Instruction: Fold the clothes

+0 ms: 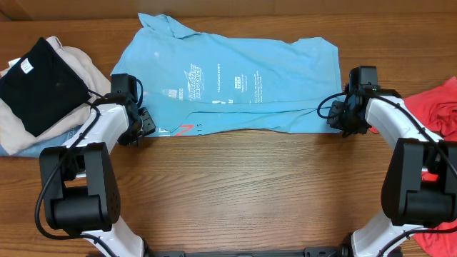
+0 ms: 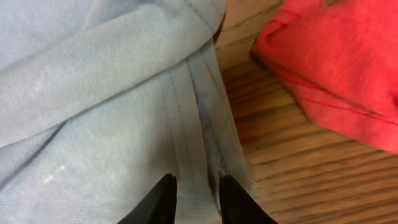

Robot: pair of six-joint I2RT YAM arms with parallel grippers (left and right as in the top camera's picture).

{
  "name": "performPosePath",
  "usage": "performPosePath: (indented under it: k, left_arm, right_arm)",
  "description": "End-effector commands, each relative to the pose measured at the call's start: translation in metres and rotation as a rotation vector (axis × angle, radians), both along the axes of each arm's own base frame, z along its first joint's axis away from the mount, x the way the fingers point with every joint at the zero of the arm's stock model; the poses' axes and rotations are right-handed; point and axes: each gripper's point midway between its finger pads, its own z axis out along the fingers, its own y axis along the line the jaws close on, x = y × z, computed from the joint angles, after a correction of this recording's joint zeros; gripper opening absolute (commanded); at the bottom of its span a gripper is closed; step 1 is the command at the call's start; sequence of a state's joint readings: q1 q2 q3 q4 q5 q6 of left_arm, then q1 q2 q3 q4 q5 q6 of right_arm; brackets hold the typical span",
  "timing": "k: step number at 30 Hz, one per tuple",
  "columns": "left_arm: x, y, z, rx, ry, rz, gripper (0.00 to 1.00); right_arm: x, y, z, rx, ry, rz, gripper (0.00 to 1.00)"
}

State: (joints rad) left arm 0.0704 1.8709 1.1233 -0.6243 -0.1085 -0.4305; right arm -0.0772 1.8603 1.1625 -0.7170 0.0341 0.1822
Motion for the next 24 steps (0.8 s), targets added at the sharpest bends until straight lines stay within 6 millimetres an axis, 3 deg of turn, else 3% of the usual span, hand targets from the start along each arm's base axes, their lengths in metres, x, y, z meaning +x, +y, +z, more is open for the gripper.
performPosePath:
  k: [1, 12, 21, 24]
  left_arm:
    - [-0.007, -0.001, -0.007, 0.002, 0.029, -0.015, 0.48]
    - [-0.007, -0.001, -0.007, 0.002, 0.029, -0.015, 0.49]
    - [-0.008, -0.001, -0.007, 0.002, 0.033, -0.015, 0.49]
    - [-0.008, -0.001, -0.007, 0.002, 0.033, -0.015, 0.48]
  right_arm:
    - [-0.004, -0.005, -0.005, -0.02, 0.013, -0.002, 0.27]
    - [-0.02, 0.007, -0.018, 0.039, 0.055, 0.01, 0.25]
    - [-0.014, 0.005, -0.017, 0.032, 0.029, 0.008, 0.05]
    - [-0.015, 0.001, -0.017, 0.008, 0.034, 0.0, 0.04]
